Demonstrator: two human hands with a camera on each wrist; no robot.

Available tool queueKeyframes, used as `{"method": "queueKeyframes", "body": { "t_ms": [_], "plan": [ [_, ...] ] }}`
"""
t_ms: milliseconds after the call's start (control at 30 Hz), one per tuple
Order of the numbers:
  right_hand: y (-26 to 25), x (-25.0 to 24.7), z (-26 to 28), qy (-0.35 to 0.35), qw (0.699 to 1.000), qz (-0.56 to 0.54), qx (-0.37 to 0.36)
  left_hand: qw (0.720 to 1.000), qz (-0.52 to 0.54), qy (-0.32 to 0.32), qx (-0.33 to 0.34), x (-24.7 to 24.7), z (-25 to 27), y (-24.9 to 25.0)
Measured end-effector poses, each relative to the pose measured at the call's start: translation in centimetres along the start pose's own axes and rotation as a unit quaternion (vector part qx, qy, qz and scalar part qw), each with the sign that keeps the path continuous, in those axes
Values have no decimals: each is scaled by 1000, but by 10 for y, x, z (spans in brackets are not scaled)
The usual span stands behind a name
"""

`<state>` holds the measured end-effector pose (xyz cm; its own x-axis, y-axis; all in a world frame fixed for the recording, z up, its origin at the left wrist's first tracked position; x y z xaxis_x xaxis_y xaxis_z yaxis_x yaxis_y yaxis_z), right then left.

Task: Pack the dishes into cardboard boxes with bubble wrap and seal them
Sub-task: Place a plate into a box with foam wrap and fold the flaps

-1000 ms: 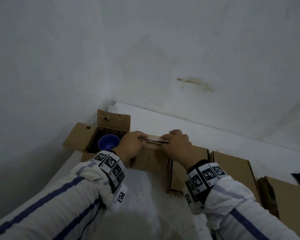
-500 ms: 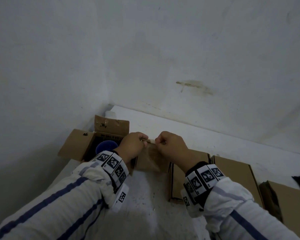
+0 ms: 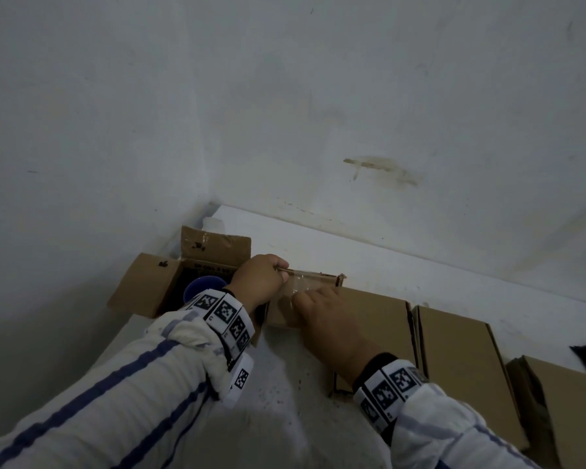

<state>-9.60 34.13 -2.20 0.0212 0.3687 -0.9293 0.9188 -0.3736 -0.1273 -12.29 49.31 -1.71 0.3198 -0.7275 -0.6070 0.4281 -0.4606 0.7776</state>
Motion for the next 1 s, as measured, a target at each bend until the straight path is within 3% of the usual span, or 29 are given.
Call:
{"method": "queueKeyframes", "body": {
  "t_ms": [100,167,233,333,433,633,733,900,1000],
  "plan": [
    [-3,0,6,5,1000,-20,12,1000,-12,-6,0,-1,0,1],
    [0,-11,-4,21,994,-77,80,1000,-16,-7,5,-2,0,2],
    [13,-15,-16,25,981,-48,187,1000,-16,-7,5,-3,1,1],
    [27,-6,-26,-96,939,-26,330,1000,-17,-4,4,-3,3,-1],
    [24,4,-30,-130,896,-175,388,1000,-13,-1,8,-4,4,-3],
    [24,-9,-34,-157,911,-153,350,999,-34,-5,23,-2,5,-3],
    [23,-3,-34,-120,893,-172,398,999,-28,-8,19,-1,6,-4],
    [24,1,-31,-97,903,-192,372,999,-36,-5,19,0,10,-6],
    [30,2,-22,-137,912,-173,346,999,-40,-7,18,1,11,-5]
  ]
}}
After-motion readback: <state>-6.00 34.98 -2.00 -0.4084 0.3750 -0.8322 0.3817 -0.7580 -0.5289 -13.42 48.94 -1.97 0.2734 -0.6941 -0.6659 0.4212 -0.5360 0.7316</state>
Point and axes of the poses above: each hand's wrist, its own z-axis away from the middle knuckle, its own x-axis out of the palm, y = z × x, the point moved 2 cm from there along -z, towards the middle knuckle, and after that the axes turned 3 degrees about x, right-handed, at the moved point
